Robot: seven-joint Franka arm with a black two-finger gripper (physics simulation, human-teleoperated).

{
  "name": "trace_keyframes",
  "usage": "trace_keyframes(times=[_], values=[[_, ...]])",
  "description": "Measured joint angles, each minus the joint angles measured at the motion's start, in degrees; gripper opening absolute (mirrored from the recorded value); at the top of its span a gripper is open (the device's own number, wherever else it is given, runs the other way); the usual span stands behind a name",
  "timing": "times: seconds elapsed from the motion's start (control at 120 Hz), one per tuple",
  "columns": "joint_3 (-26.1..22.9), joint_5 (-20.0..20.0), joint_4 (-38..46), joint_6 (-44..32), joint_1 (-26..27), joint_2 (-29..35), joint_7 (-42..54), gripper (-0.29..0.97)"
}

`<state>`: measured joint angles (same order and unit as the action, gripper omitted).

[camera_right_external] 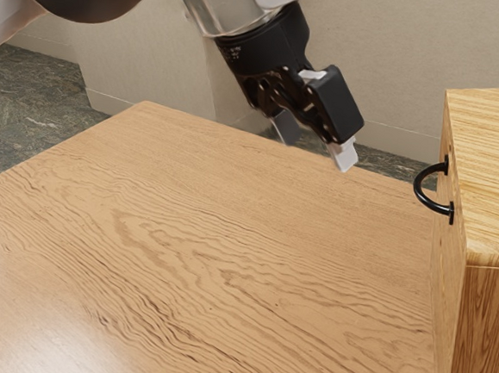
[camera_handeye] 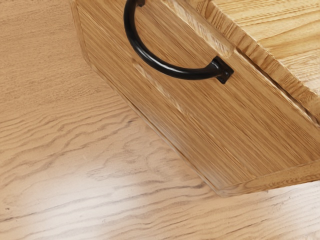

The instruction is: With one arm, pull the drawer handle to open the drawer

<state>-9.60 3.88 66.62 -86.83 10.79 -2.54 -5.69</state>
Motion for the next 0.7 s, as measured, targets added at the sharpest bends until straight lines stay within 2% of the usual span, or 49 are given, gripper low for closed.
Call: trace_keyframes(times=[0.058, 0.133, 0.183, 0.308, 0.458, 0.7], values=[[-0.2, 1.0, 0.0, -0.8, 0.6, 0.1, -0.8, 0.65], [-0.4, 1.8, 0.2, -1.8, -2.2, 0.2, -1.8, 0.65], [-0.2, 4.0, 4.3, -3.9, -5.7, 2.6, -2.4, 0.66], [0.9, 12.2, 19.1, -13.7, -12.4, 9.2, -3.6, 0.66], [-1.3, 16.8, 25.6, -24.3, -10.8, 9.9, -4.7, 0.66], [-3.9, 18.3, 26.4, -31.8, -10.8, 7.5, -6.0, 0.66]])
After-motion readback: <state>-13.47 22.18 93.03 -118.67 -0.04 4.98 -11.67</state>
